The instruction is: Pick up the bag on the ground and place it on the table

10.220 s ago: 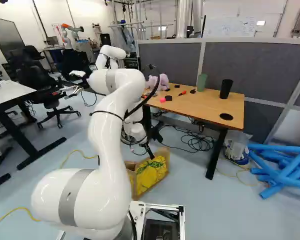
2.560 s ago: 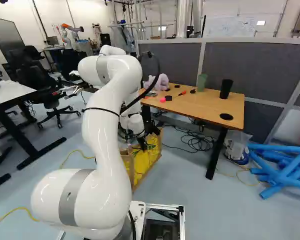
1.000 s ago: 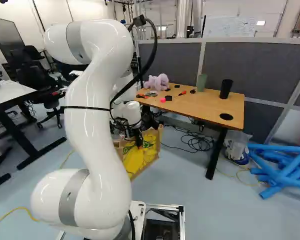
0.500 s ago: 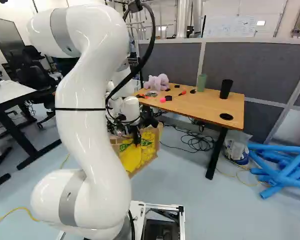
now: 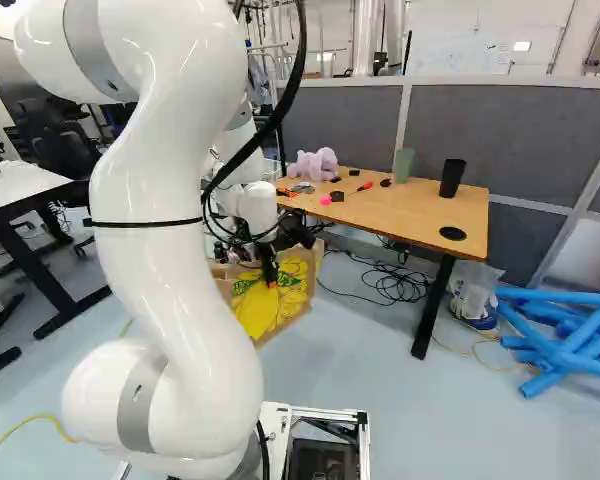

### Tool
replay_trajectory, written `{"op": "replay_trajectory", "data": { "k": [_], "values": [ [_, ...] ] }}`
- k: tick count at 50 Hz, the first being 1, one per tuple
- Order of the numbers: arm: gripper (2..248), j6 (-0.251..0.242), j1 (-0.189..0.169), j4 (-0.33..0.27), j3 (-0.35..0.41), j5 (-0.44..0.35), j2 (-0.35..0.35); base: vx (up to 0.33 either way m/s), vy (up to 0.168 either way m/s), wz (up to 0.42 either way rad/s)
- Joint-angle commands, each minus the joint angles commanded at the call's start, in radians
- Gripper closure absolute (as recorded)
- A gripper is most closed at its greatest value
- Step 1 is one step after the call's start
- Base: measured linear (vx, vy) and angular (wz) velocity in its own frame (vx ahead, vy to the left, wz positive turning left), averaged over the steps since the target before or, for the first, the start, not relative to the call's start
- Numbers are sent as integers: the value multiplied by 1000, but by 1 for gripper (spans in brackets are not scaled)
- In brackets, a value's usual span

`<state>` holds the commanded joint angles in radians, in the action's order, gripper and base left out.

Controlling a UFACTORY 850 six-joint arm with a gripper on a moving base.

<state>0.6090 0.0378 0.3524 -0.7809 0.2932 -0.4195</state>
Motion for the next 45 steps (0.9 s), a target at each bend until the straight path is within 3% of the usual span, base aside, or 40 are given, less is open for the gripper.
{"op": "replay_trajectory", "data": {
  "k": [14, 45],
  "values": [
    [218, 0, -1, -13, 10, 5, 52, 0, 0, 0],
    [218, 0, -2, -106, 28, 5, 164, 0, 0, 0]
  ]
}}
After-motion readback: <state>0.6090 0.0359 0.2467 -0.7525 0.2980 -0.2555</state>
